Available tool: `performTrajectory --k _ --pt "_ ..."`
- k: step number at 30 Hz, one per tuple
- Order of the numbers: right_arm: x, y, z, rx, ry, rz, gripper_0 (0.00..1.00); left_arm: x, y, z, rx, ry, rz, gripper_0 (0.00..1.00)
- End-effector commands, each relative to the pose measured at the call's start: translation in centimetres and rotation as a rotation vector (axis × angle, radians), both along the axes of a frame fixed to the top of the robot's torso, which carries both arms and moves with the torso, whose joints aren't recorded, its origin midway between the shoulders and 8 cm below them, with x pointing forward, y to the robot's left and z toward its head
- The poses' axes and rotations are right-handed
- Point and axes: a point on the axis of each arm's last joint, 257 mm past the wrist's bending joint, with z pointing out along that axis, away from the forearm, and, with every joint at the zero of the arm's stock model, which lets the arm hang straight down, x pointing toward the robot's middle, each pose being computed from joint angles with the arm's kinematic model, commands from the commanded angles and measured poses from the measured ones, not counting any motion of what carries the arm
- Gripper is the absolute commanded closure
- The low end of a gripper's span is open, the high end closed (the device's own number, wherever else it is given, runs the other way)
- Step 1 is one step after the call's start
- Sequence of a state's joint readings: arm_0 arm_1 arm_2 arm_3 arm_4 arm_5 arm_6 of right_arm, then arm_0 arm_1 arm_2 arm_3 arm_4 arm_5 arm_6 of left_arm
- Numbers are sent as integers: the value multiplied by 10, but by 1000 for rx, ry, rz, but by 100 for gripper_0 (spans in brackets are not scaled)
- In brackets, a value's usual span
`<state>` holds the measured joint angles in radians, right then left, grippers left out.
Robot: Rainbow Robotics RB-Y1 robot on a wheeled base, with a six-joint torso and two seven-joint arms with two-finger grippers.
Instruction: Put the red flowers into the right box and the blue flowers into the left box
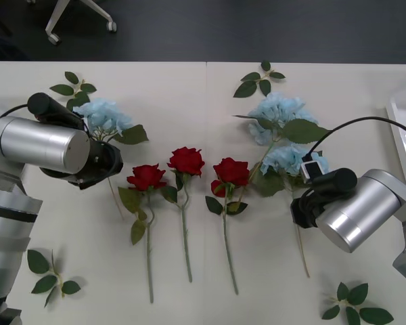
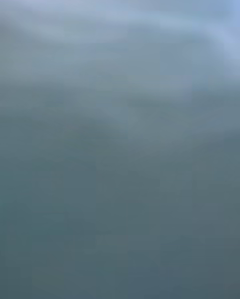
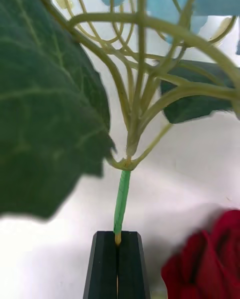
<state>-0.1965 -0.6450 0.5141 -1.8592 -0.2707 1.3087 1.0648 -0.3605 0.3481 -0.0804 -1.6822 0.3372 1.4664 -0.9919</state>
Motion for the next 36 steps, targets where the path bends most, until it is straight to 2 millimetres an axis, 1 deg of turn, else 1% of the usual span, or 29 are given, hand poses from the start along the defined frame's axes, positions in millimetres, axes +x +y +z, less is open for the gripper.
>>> performTrajectory --k 1,5,6,8,10,12,13,14,18,19,20,21,22,24,25,27,28,31,32,33,35,36 --pt "5 15 19 16 -20 49 27 -8 6 29 5 -65 -1 100" --pt "0 21 23 26 -7 64 27 -16 10 60 -14 -157 8 100" --pt "-1 22 23 30 -4 67 27 -18 12 64 -16 -170 10 100" --pt "-3 26 26 40 -1 77 27 -23 19 78 -19 -213 24 100" --pt "-5 28 28 41 2 90 27 -29 31 94 -11 -259 40 100" --pt "-7 31 30 43 7 96 27 -35 44 110 11 -303 51 100" --pt "-8 31 30 44 9 98 27 -38 51 115 21 -316 60 100" --pt "-10 32 30 46 13 102 27 -41 62 123 37 -332 69 100" --pt "-10 33 29 45 16 109 27 -50 96 135 65 -332 102 100" --pt "-11 32 28 41 20 108 27 -53 109 139 75 -328 116 100" --pt "-11 31 27 39 23 108 27 -53 116 142 78 -328 126 100" --pt "-12 29 25 36 29 106 27 -57 133 147 97 -321 131 100" --pt "-12 28 24 34 31 105 27 -59 140 148 104 -316 132 100" --pt "-12 26 20 28 42 106 27 -64 168 152 122 -299 140 100" --pt "-12 26 20 26 43 108 27 -65 175 153 124 -299 143 100" --pt "-13 26 17 20 49 111 27 -69 201 154 127 -290 153 100" --pt "-13 26 15 19 51 113 27 -70 209 154 130 -287 152 100" --pt "-13 26 10 16 62 112 27 -77 244 149 169 -265 146 100" --pt "-13 25 9 12 63 113 27 -78 250 148 180 -263 145 100" --pt "-13 24 7 10 65 115 27 -81 264 146 204 -257 140 100" --pt "-12 24 5 10 65 117 27 -83 277 143 223 -256 141 100" --pt "-12 25 4 12 66 119 27 -84 287 140 237 -257 140 100"
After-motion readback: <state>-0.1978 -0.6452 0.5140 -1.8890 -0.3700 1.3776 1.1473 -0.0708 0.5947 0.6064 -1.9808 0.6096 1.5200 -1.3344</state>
